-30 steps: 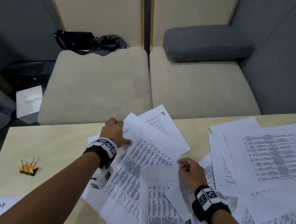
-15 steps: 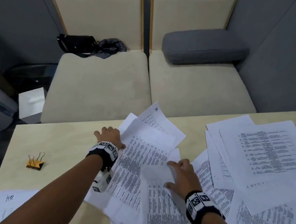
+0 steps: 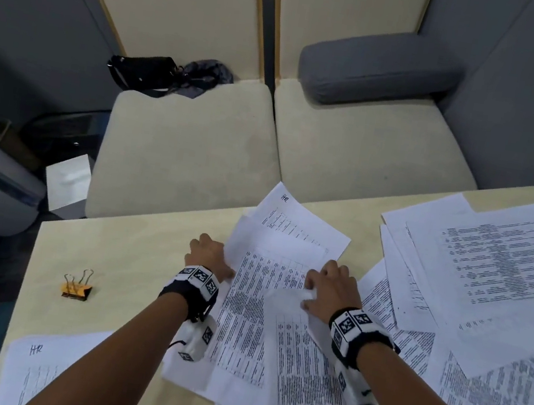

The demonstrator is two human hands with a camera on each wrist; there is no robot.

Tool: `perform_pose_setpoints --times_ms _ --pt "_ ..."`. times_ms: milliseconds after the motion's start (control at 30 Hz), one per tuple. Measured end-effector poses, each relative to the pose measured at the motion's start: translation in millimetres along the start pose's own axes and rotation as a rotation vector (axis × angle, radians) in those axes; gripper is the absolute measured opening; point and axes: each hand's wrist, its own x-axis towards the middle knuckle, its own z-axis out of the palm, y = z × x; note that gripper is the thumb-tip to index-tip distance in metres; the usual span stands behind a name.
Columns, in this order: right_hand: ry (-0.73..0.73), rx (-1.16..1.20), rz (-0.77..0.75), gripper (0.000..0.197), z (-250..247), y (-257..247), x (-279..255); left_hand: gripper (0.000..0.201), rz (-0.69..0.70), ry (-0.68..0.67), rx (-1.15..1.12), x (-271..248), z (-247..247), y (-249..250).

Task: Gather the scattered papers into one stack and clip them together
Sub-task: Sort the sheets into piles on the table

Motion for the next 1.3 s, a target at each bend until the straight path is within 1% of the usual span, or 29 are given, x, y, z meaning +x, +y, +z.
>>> perform_pose_setpoints --times_ms 67,133,167,233,333,367,400,433,467,533,567,633,700,767,800,833,900,967,1000,1033,1067,1133,1167,1200,1233,1267,1300 --pt "0.01 0.001 0.003 0.014 1 -1 1 0.042 0.073 -0.007 -0.108 -6 3 6" --pt "0.029 0.029 0.011 0.011 2 -2 3 0.024 0.141 -0.054 -0.255 -14 3 10" --pt "0.056 0.074 0.023 0.012 2 -2 5 0.022 0.171 -0.078 -0.298 -18 3 12" --pt "0.139 0.213 0.079 0.015 1 -2 8 0.033 0.21 -0.102 -0.369 -29 6 14" --pt "0.225 0.418 0.164 0.013 -5 -7 12 0.06 0.241 -0.173 -0.566 -46 15 16" --pt "0.237 0.478 0.177 0.011 -7 -10 13 0.066 0.256 -0.199 -0.597 -50 18 17" --pt "0.243 0.539 0.169 0.011 -9 -13 13 0.067 0.274 -0.215 -0.58 -55 22 20" --pt "0.231 0.598 0.146 0.013 -11 -16 12 0.06 0.281 -0.209 -0.537 -58 28 21" --pt "0.219 0.65 0.111 0.015 -12 -19 11 0.046 0.285 -0.17 -0.483 -60 32 24" --pt "0.193 0.711 0.06 0.015 -12 -19 7 0.016 0.287 -0.033 -0.393 -66 34 26" --pt "0.196 0.711 0.055 0.016 -13 -16 3 0.011 0.29 0.037 -0.398 -67 31 24" --pt "0.221 0.675 0.087 0.025 -17 -7 -5 0.011 0.296 0.139 -0.494 -70 24 17" --pt "0.225 0.672 0.184 0.033 -22 5 -11 0.014 0.293 0.207 -0.631 -71 17 4" --pt "0.214 0.72 0.286 0.04 -27 16 -21 0.023 0.32 0.264 -0.76 -78 7 -7" --pt "0.208 0.752 0.322 0.044 -29 21 -26 0.023 0.334 0.286 -0.852 -86 -1 -11" --pt "0.194 0.786 0.345 0.049 -32 24 -31 0.027 0.346 0.308 -0.955 -96 -10 -15" --pt "0.184 0.889 0.341 0.063 -36 25 -43 0.039 0.358 0.337 -1.136 -115 -28 -24" --pt "0.17 1.019 0.273 0.084 -45 21 -55 0.028 0.378 0.326 -1.24 -132 -44 -35" --pt "0.145 1.066 0.21 0.091 -53 18 -62 0.023 0.389 0.305 -1.266 -140 -51 -41" --pt "0.093 1.096 0.172 0.093 -60 13 -67 0.022 0.402 0.288 -1.282 -146 -58 -46" --pt "0.054 1.115 0.122 0.087 -67 8 -73 0.02 0.415 0.282 -1.299 -151 -62 -50" --pt "0.021 1.06 0.059 0.053 -81 -7 -81 0.014 0.412 0.271 -1.364 -157 -70 -52" --pt "0.041 1.038 0.065 0.05 -87 -15 -85 0.014 0.404 0.262 -1.408 -160 -73 -52" --pt "0.059 1.03 0.068 0.061 -91 -22 -90 0.016 0.401 0.25 -1.45 -163 -74 -51" --pt "0.058 1.049 0.075 0.082 -93 -28 -92 0.018 0.397 0.24 -1.481 -166 -74 -49" --pt "0.083 1.073 0.071 0.097 -94 -34 -95 0.022 0.388 0.235 -1.497 -168 -74 -47" --pt "0.119 1.106 0.081 0.102 -96 -41 -100 0.027 0.382 0.233 -1.504 -171 -74 -46"
